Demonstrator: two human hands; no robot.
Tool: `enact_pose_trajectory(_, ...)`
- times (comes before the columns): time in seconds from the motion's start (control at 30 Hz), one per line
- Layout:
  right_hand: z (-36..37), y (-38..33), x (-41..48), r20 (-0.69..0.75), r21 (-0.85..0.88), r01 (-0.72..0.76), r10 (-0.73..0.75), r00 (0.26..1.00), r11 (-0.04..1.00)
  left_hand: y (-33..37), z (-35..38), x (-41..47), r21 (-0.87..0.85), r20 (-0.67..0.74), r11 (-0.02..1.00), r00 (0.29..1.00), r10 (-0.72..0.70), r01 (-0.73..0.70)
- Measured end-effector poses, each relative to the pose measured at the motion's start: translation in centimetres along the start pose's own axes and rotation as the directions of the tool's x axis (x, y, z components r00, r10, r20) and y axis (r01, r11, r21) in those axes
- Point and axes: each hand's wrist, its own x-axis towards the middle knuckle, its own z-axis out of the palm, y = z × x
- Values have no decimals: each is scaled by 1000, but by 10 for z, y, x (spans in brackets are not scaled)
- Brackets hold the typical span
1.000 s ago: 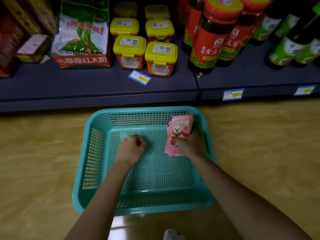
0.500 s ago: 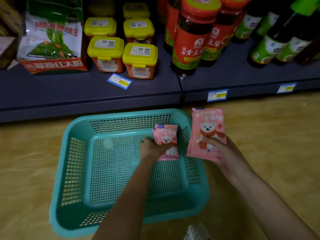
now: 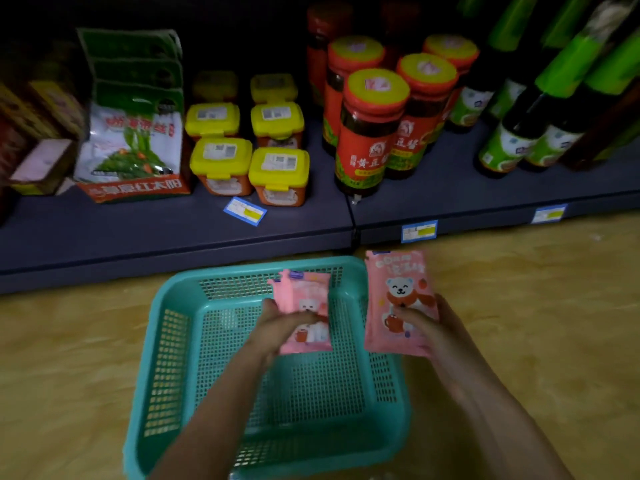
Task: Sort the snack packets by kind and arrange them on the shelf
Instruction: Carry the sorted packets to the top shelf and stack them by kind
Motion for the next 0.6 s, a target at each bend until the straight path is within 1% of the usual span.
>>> enact_pose_trajectory(0.1, 23, -41, -23, 79, 16, 27, -28, 996, 1000, 58, -47, -58, -117, -3, 989, 996, 89, -89)
enact_pose_trajectory(0.17, 41, -82, -51, 110, 8, 46, -46, 993, 999, 101, -74, -111, -150, -8, 980, 991, 132, -132)
enact_pose_trajectory(0.23, 59, -134, -85, 126, -3, 79, -78, 989, 997, 150, -96, -170, -186, -42, 968, 986, 162, -167)
enact_pose_trajectory(0.3, 75, -195, -126, 148, -28, 99, -94, 985, 995, 203, -116, -236, -188, -87, 961, 978, 191, -204)
enact_pose_trajectory(0.4, 95, -299, -199, 208, -44, 126, -114, 971, 991, 289, -138, -342, -188, -111, 952, 969, 222, -240)
enact_pose_trajectory(0.47, 109, -373, -250, 260, -40, 171, -155, 953, 984, 350, -150, -415, -194, -117, 941, 959, 259, -278)
enact_pose_trajectory(0.6, 139, -507, -352, 299, -43, 270, -246, 922, 962, 461, -170, -551, -228, -120, 900, 928, 352, -370)
